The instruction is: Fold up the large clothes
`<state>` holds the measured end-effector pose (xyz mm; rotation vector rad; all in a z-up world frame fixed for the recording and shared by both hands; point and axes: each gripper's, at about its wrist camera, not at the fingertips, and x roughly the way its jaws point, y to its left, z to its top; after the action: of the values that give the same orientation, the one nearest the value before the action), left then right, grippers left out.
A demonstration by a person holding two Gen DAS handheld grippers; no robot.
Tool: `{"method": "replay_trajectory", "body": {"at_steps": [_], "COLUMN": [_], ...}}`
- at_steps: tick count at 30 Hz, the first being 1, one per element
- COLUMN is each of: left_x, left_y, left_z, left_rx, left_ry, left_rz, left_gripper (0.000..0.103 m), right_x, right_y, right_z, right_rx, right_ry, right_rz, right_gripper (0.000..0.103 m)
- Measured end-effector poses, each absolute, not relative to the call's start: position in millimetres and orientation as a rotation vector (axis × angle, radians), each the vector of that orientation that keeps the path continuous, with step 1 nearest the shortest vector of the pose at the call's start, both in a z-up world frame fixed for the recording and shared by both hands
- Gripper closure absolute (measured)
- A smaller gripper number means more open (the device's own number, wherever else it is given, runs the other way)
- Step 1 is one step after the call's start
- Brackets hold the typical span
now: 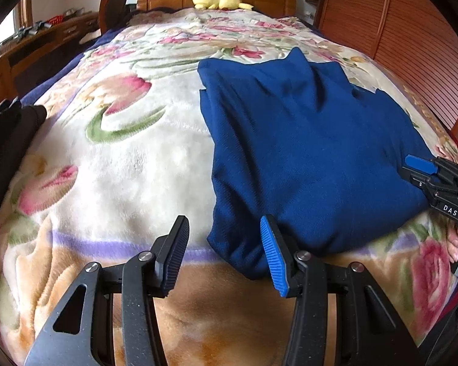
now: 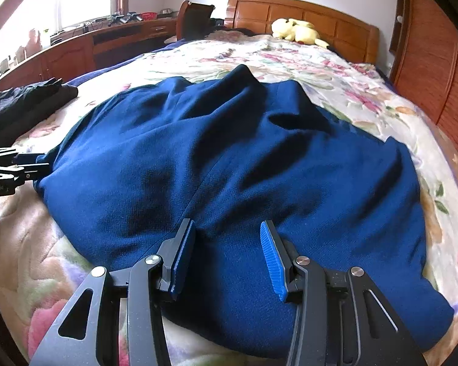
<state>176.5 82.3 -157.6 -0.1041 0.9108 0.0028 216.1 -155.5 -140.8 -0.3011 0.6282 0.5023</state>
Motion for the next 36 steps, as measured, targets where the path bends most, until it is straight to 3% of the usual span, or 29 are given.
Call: {"method": "replay_trajectory", "body": {"at_steps": [2, 3, 5, 6, 8, 16, 23, 30, 36], "left_x": [177.8, 178.5, 180.7, 181.6, 183.1, 201.0, 240.9, 265.8, 258.4], "left_y": [79.3, 78.1, 76.4, 73.7, 66.9, -0.2, -92.9, -200.5, -262.5], "left_z": [-157.4, -157.1, -155.7, -153.0, -141.4, -43.4, 12.1, 17.0, -9.5], "left_rx": [-0.106, -0.122, -0.146, -0.146, -0.14, -0.037, 0.001, 0.085, 0.129], "left_ry": [0.922, 0.929, 0.945, 0.951, 0.933, 0.741, 0.69, 0.717, 0.786], "left_rz": [0.009, -0.009, -0.024, -0.035, -0.035, -0.134, -0.322, -0.481, -0.601], "left_gripper": [0.056, 0.068, 0.074, 0.089, 0.094, 0.096, 0.096, 0.096, 0.096], "right_x": [220.9, 222.3, 225.2, 225.0, 226.2, 228.9, 235.2, 236.9, 232.4], "right_y": [-158.8, -159.9, -161.2, -162.5, -165.3, -193.8, -260.3, -353.5, -391.8], "right_z": [-139.5, -138.7, -137.4, -137.1, -136.5, -125.2, -104.1, -86.7, -86.2], "right_rx": [-0.281, -0.273, -0.27, -0.269, -0.257, -0.192, -0.134, 0.028, 0.091], "right_ry": [0.644, 0.649, 0.655, 0.655, 0.661, 0.695, 0.677, 0.634, 0.623], "right_rz": [0.52, 0.526, 0.533, 0.536, 0.546, 0.619, 0.496, 0.345, 0.279], "right_gripper": [0.057, 0.056, 0.056, 0.056, 0.056, 0.056, 0.056, 0.056, 0.056]}}
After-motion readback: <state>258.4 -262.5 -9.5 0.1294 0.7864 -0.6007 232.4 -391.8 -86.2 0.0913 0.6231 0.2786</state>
